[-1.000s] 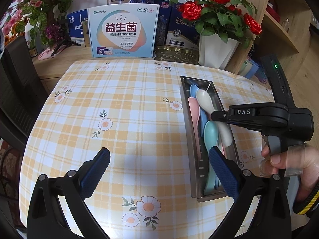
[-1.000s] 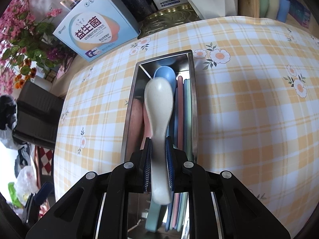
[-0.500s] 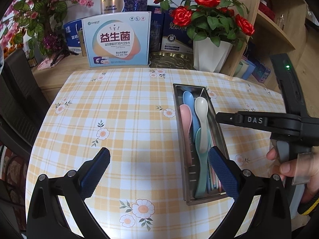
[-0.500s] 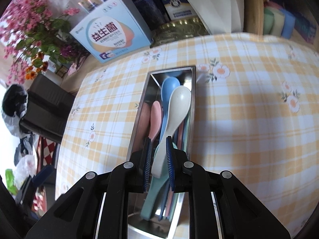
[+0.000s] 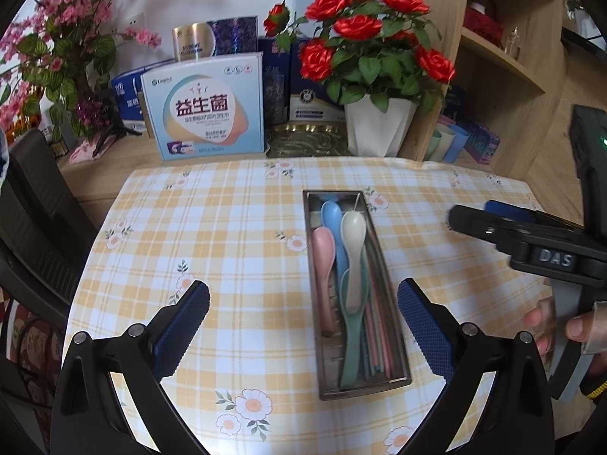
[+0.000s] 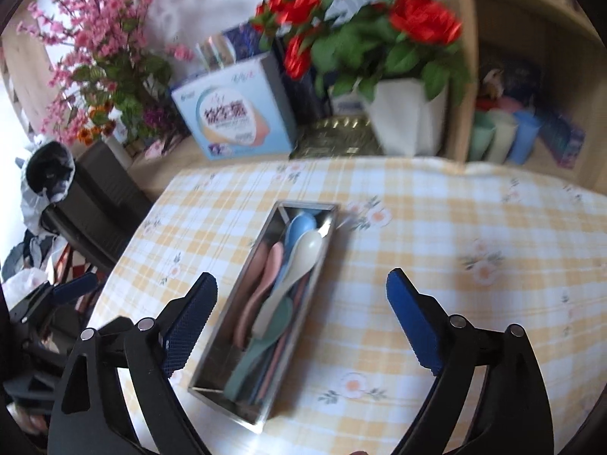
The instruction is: Organize utensils
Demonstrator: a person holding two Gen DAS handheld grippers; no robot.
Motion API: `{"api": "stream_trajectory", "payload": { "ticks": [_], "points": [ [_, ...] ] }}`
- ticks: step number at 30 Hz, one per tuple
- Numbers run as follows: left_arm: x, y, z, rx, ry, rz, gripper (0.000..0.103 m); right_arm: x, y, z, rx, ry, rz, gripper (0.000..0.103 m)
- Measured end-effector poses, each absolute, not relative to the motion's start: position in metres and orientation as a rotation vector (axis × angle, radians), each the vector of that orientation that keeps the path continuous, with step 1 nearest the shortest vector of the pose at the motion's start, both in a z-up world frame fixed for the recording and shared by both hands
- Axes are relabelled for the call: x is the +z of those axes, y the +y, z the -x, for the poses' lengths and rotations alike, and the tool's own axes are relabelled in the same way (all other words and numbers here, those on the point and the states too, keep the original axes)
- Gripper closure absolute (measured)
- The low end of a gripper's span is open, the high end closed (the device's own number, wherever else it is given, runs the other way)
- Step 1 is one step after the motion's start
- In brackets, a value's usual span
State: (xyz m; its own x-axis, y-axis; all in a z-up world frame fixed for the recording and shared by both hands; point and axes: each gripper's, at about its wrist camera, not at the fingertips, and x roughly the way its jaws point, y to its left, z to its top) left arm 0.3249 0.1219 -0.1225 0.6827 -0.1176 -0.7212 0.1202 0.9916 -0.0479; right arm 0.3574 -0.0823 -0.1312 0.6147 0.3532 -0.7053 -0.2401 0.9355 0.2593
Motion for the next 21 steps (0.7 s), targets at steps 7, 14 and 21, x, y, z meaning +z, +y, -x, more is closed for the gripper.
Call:
{"api": "stream_trajectory", "payload": {
  "ticks": [7, 14, 21],
  "points": [
    [-0.084, 0.103, -0.32, -0.101, 0.733, -0.015, 0.006, -0.095, -0.129, -0.331, 0.322, 0.762, -0.172, 0.015],
    [-0.024, 0.085, -0.291, -0.118, 0.576, 0.011, 0.006, -0.045, -0.162, -0.291, 0.285, 0.645, -0.165, 0.015],
    [0.011, 0.066, -0.267, -0.085, 0.493, -0.02, 0.006, -0.003, -0.168, -0.255, 0.272, 0.549, -0.083, 0.015]
  ]
}}
